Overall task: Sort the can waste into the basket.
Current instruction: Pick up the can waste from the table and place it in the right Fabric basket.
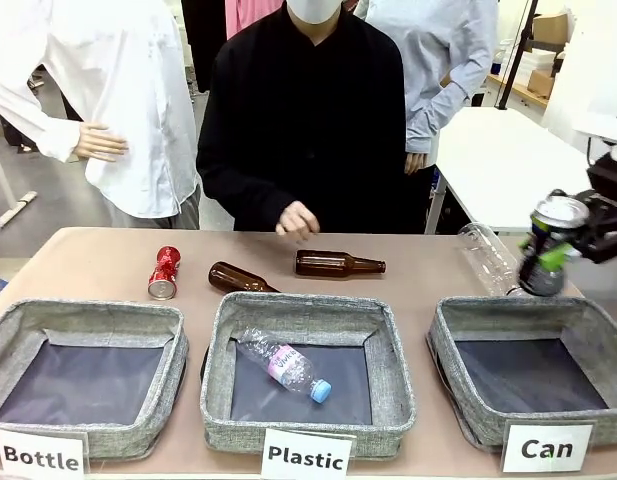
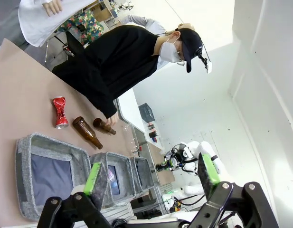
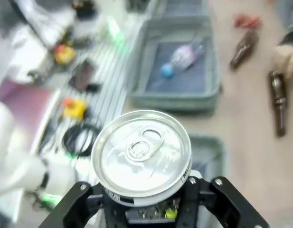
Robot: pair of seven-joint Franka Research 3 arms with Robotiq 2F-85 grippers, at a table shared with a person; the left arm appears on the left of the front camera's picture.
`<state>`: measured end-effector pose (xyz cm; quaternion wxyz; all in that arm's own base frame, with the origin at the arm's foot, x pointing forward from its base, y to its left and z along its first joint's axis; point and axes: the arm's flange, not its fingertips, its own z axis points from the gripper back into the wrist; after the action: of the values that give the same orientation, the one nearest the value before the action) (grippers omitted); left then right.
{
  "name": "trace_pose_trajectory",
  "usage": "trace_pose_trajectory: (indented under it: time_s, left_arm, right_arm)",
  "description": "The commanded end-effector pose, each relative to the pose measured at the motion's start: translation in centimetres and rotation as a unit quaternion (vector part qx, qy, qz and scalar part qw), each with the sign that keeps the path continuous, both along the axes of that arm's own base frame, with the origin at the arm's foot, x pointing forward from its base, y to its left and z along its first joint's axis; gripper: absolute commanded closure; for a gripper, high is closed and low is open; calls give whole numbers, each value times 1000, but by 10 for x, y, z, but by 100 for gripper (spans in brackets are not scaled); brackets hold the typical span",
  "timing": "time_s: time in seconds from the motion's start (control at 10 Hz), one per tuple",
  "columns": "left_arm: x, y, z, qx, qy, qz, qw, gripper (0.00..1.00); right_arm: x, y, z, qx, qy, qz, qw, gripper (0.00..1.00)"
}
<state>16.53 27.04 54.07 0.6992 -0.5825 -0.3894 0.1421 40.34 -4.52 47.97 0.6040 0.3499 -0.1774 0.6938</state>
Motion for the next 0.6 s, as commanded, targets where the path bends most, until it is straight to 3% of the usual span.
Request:
trace_pose_trajectory:
  time_s: [0.0,0.1,0.2,0.5]
  left_arm:
    - [2,1,0,1,-7,5,1000,0]
    - [2,1,0,1,-7,5,1000,0]
    - [2,1,0,1,-7,5,1000,0]
    - [2,1,0,1,-7,5,1000,0]
  right_arm:
    - [-24,6,-18,-167,-73,68,981,72]
    - [-33,9,-31,-251,-104,82,959,72]
    - [-36,11,-37,-290,-116,79,947,72]
    - [-32,16,-43,-305,-120,83,941,72]
